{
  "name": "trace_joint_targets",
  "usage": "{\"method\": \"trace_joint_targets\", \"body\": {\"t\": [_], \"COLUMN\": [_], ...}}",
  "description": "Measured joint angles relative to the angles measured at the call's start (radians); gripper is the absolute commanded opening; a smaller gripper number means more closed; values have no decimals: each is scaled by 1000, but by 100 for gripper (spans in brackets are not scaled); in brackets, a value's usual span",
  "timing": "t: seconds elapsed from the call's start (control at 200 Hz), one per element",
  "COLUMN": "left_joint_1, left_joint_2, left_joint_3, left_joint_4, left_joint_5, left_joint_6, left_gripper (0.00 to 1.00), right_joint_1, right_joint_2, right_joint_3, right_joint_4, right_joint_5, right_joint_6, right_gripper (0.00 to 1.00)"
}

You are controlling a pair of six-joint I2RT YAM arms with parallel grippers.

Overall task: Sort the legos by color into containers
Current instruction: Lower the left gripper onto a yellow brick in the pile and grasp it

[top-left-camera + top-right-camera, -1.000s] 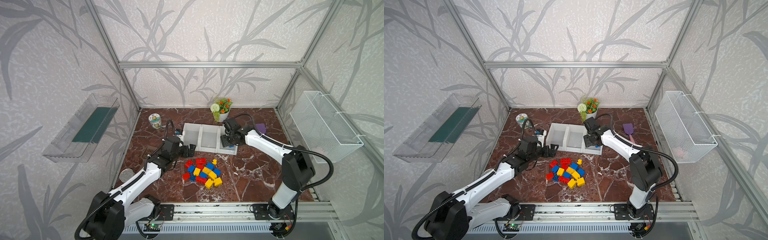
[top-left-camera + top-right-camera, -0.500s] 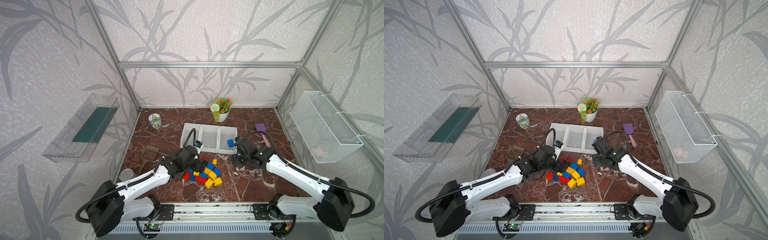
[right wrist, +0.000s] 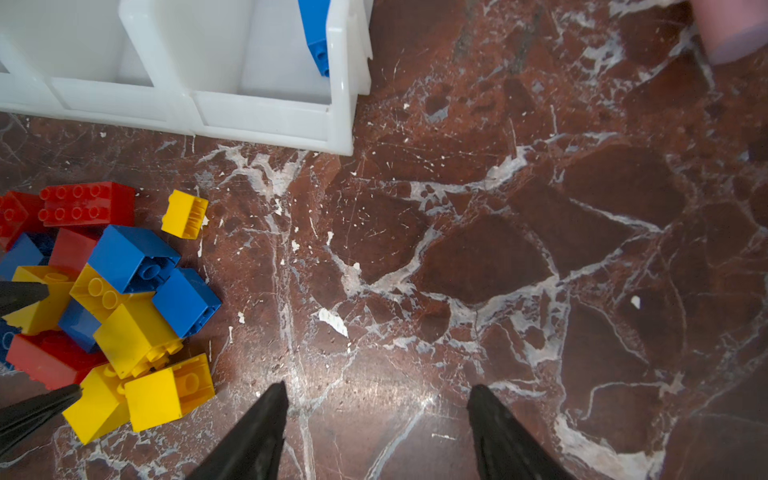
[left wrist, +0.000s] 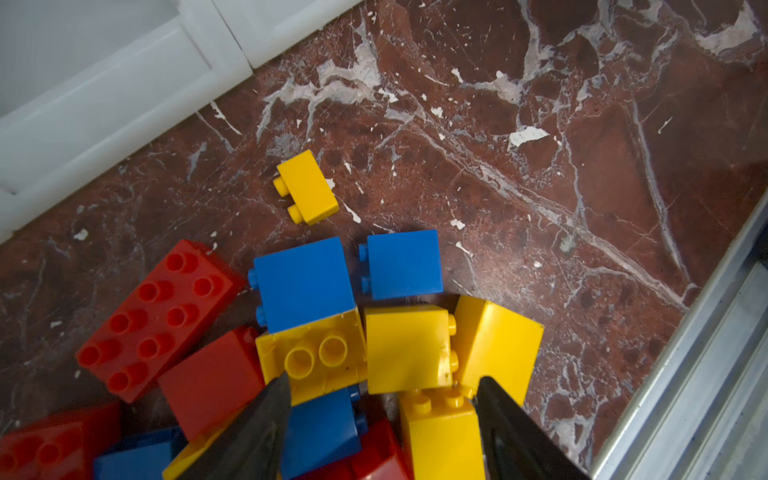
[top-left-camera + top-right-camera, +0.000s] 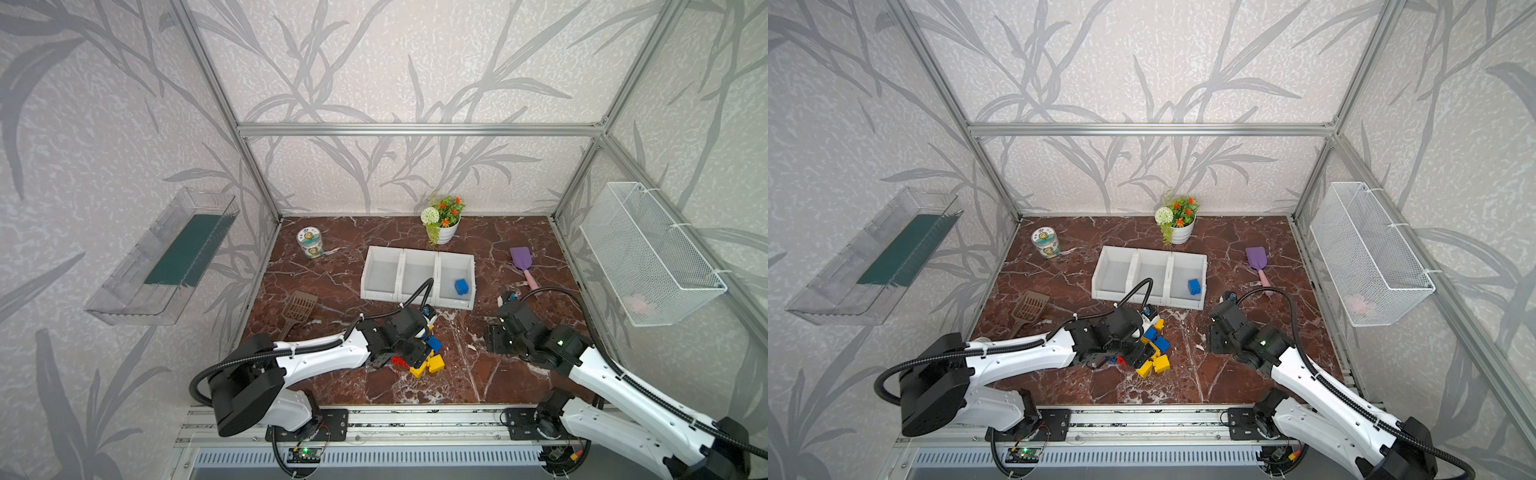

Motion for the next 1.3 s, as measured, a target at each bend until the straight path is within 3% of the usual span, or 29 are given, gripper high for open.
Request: {"method": "trace_joint_targets", "body": {"t": [0.35, 1.13, 1.3], "left_joint_1": [-28, -29, -29], "left_joint_2": [156, 195, 196], "left_joint_3": [117, 147, 148], "left_joint_4": [-46, -66, -67], "left_joint_5": [22, 6, -1], "left_joint_6": [9, 10, 14], "left_gripper": [58, 46, 39], "right_joint_1": [0, 0, 0], "right_joint_2": [10, 22, 24], "right_joint_3": [0, -3, -3], "right_joint_4": [0, 0, 0], "right_joint_5": [-1, -5, -5], "right_joint_6": [14, 34, 37], "right_gripper": [70, 70, 70]}}
